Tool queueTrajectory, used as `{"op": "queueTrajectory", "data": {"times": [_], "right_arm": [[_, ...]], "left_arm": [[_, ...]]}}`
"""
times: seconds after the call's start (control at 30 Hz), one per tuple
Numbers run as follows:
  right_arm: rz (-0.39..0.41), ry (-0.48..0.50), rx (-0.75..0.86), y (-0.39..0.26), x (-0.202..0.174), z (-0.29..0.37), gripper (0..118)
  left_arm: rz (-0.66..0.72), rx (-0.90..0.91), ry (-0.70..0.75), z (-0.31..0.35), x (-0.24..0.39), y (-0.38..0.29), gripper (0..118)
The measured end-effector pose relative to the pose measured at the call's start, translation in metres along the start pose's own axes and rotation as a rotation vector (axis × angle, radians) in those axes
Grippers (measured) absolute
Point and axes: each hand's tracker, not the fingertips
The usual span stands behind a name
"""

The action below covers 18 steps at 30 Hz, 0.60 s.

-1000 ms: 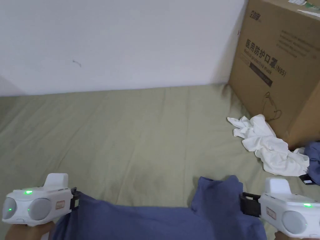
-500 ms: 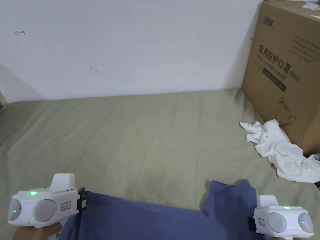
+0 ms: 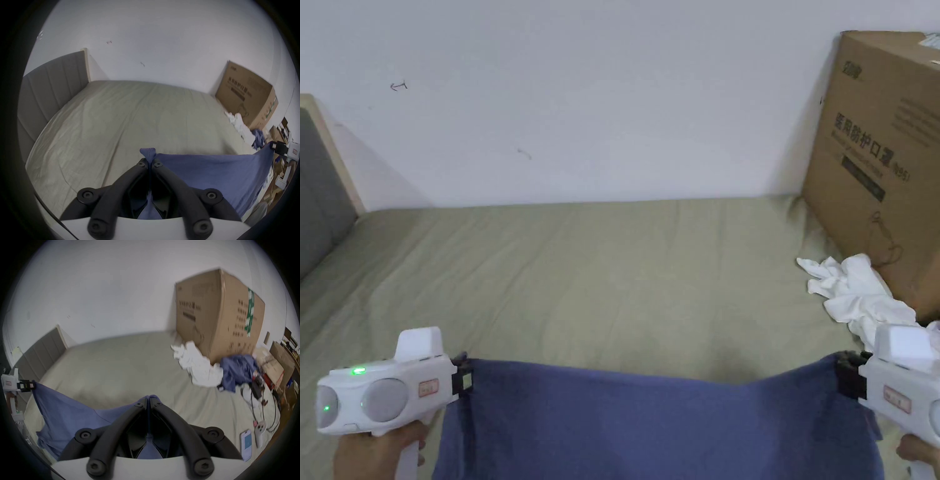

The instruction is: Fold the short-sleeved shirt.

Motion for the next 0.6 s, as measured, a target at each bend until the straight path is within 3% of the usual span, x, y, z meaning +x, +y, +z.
{"op": "queueTrajectory", "data": {"times": [0.33,0.6], "right_arm": [[-0.003,0.121,0.344,0.122,-0.015,0.077,2],[0.020,0.124,0.547,0.226,-0.027,0.111,2]], "left_arm": [[-0.010,0.316,0.023,0.123,-0.006,0.112,0],[-0.053,0.484,0.053,0.191,0.008,0.212,0]]}}
